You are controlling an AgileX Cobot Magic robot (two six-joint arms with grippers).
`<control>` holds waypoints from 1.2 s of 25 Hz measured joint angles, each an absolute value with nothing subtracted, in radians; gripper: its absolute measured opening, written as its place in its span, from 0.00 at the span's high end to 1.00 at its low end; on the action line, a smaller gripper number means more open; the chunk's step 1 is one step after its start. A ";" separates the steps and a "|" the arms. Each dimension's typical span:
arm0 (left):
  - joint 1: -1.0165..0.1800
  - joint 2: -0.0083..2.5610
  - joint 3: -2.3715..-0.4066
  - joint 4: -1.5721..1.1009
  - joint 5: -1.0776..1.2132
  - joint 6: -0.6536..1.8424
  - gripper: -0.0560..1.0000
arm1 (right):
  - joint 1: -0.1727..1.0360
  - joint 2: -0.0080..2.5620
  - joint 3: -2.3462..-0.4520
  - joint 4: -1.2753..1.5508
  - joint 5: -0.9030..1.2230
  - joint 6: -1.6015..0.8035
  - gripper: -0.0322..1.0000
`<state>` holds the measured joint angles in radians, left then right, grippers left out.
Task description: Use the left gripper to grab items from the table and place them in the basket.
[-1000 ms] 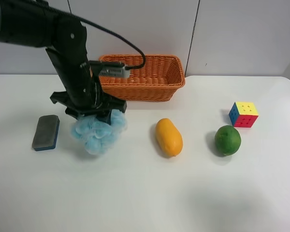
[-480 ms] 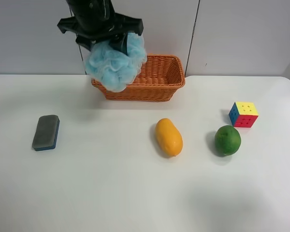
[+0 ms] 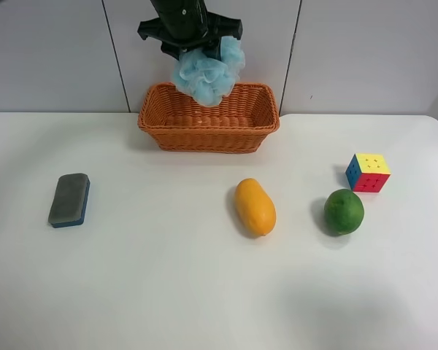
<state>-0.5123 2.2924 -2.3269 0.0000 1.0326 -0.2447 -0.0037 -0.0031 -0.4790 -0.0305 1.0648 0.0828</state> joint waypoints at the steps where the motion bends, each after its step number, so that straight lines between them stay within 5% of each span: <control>1: -0.507 2.318 -2.334 0.000 1.006 -0.245 0.49 | -0.004 -0.003 -0.479 -0.031 1.065 0.083 0.01; 17: -0.479 2.485 -2.336 -0.033 0.770 -0.242 0.50 | -0.004 -0.003 -0.479 -0.031 1.065 0.083 0.01; 19: -0.479 2.489 -2.336 -0.054 0.761 -0.244 0.39 | -0.004 -0.003 -0.479 -0.031 1.065 0.083 0.01; 22: -0.476 2.490 -2.336 -0.068 0.755 -0.245 0.09 | -0.004 -0.003 -0.479 -0.031 1.065 0.083 0.01; 30: -0.458 2.433 -2.337 -0.113 0.850 -0.243 0.01 | -0.004 -0.003 -0.479 -0.031 1.065 0.083 0.01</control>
